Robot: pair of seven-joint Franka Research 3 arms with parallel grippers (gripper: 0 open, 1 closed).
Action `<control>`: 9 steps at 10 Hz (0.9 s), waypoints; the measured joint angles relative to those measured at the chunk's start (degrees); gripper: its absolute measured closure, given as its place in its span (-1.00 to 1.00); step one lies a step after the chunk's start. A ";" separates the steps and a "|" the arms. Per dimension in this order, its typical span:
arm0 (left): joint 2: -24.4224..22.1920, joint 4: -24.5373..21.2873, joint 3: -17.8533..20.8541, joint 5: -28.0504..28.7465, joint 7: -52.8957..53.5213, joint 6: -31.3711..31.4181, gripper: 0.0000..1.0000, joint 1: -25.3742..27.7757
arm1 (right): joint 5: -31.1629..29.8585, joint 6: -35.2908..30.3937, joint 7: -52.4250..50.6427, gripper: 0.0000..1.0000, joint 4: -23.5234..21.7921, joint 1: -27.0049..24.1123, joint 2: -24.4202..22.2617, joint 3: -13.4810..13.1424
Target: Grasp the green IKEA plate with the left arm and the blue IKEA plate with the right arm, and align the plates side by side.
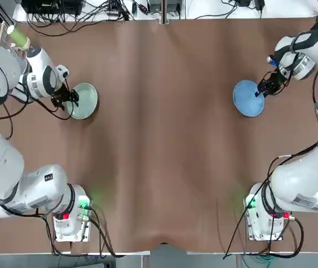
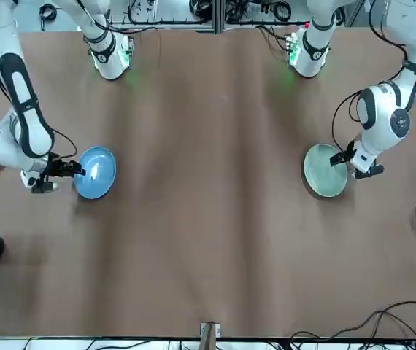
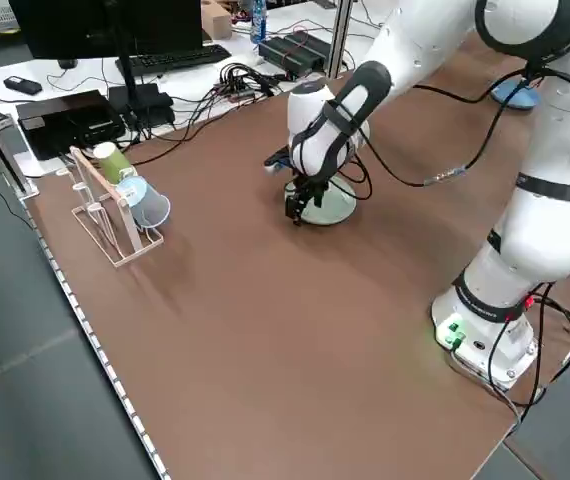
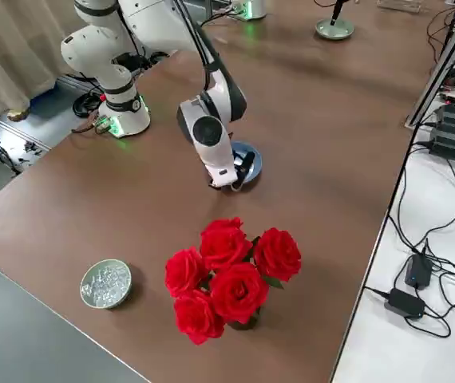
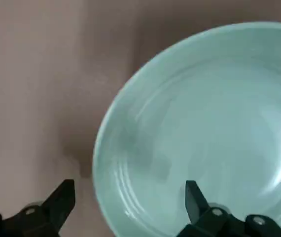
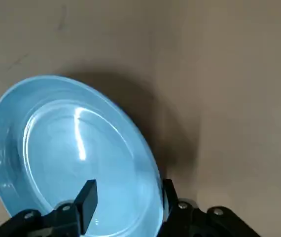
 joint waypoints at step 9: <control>1.44 0.52 -3.28 0.00 -2.93 1.27 -0.97 -0.87 | 12.29 6.65 0.00 0.02 -3.77 12.80 0.02 0.00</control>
